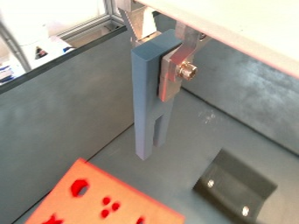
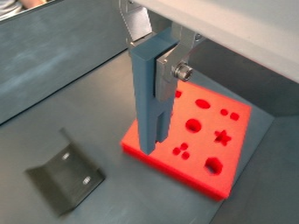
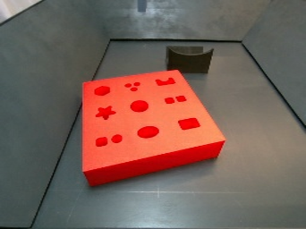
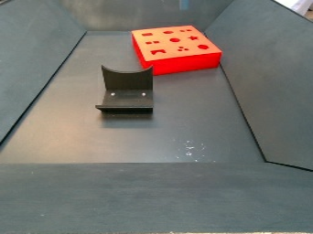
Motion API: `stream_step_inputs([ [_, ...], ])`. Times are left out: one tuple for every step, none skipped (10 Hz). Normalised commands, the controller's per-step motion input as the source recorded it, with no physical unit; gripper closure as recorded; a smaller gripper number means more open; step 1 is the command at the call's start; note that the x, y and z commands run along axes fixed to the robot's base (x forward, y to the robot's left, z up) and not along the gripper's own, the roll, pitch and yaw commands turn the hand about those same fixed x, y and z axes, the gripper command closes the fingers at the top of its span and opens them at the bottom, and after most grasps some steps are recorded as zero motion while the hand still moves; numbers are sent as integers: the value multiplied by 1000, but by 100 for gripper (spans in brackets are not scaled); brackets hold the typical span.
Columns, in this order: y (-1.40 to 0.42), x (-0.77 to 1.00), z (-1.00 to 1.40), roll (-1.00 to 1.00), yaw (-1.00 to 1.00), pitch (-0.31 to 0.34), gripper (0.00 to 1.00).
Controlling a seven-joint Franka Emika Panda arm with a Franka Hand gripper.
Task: Pick up the double-square object. Move up. Move to above the board. Insert the double-square object.
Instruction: Move to above the board.
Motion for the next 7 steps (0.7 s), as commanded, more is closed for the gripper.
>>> stream_step_inputs([
  [-1000, 65, 81, 28, -29, 92, 100],
  [-1000, 80, 83, 9, -6, 106, 100],
  [-1000, 101, 87, -3, 4, 127, 100],
  [-1000, 114, 93, 5, 7, 135, 100],
  [-1000, 147, 100, 8, 7, 139, 100],
  [-834, 142, 87, 7, 11, 138, 100],
  [-449, 109, 53, 12, 10, 129, 100],
])
